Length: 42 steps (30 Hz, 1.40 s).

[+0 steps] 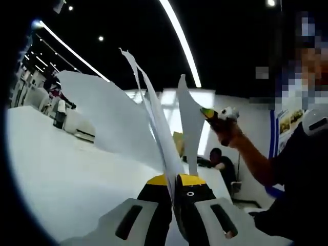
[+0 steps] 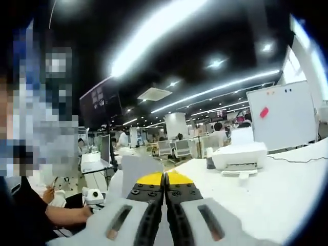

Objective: Organize the stack of printing papers by aligning and flattening the scattered papers on the table

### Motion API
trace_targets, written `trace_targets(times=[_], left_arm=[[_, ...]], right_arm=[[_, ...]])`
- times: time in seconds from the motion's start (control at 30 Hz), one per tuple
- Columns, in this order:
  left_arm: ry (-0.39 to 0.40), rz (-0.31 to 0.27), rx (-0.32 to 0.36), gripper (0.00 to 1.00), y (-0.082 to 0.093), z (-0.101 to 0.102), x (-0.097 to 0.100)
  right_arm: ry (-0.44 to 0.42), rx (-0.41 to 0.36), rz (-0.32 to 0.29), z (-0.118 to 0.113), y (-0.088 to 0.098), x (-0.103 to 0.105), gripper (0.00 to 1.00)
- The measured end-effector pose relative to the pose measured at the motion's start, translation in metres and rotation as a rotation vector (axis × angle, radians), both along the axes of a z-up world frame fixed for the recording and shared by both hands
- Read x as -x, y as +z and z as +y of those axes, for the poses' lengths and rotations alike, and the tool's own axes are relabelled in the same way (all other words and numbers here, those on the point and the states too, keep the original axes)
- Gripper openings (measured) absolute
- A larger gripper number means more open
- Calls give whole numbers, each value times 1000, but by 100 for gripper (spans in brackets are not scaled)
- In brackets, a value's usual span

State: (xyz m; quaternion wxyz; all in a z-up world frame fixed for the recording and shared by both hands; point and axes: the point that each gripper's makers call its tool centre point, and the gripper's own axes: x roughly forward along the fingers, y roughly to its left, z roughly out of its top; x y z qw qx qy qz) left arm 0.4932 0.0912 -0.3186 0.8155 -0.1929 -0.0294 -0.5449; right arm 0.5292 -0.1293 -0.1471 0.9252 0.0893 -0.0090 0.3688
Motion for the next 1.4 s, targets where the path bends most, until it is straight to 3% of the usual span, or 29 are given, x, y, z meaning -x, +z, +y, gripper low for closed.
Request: trace_targets(times=[0.23, 0.73, 1.03, 1.23, 1.4], left_arm=[[-2, 6, 7, 7, 0, 0, 0], [-12, 8, 8, 8, 1, -2, 2], [-51, 12, 35, 11, 6, -3, 8], [-61, 15, 42, 12, 7, -4, 9], [-60, 12, 42, 14, 7, -5, 10]], right_arm=[[11, -38, 35, 2, -9, -10, 0], [47, -62, 50, 22, -5, -23, 0], [47, -68, 82, 34, -12, -32, 0], [37, -49, 103, 38, -22, -41, 0], [65, -42, 154, 61, -44, -38, 0]])
